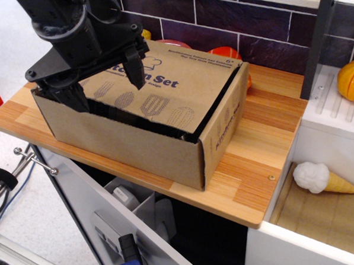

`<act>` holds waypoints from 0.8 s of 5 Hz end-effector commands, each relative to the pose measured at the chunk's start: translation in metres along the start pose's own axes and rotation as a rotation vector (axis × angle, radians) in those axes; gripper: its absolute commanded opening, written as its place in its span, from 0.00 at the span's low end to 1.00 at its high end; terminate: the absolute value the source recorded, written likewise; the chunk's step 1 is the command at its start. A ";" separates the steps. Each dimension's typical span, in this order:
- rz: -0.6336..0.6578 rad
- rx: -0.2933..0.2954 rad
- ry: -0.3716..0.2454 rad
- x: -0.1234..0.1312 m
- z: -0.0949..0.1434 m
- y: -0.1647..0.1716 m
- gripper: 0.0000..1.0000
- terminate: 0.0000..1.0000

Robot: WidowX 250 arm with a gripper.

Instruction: Open brown1fbox flap

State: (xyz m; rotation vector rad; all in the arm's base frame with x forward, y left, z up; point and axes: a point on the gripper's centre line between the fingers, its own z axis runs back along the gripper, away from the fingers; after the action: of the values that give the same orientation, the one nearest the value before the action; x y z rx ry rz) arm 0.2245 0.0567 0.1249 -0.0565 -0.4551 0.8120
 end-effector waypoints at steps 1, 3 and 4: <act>0.000 0.000 0.000 0.000 0.000 0.000 1.00 0.00; 0.096 0.017 0.011 0.005 -0.009 0.000 1.00 0.00; 0.112 0.005 0.049 0.008 -0.021 -0.004 1.00 0.00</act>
State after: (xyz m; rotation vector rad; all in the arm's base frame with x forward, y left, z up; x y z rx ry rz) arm 0.2352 0.0602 0.0992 -0.0943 -0.3769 0.9263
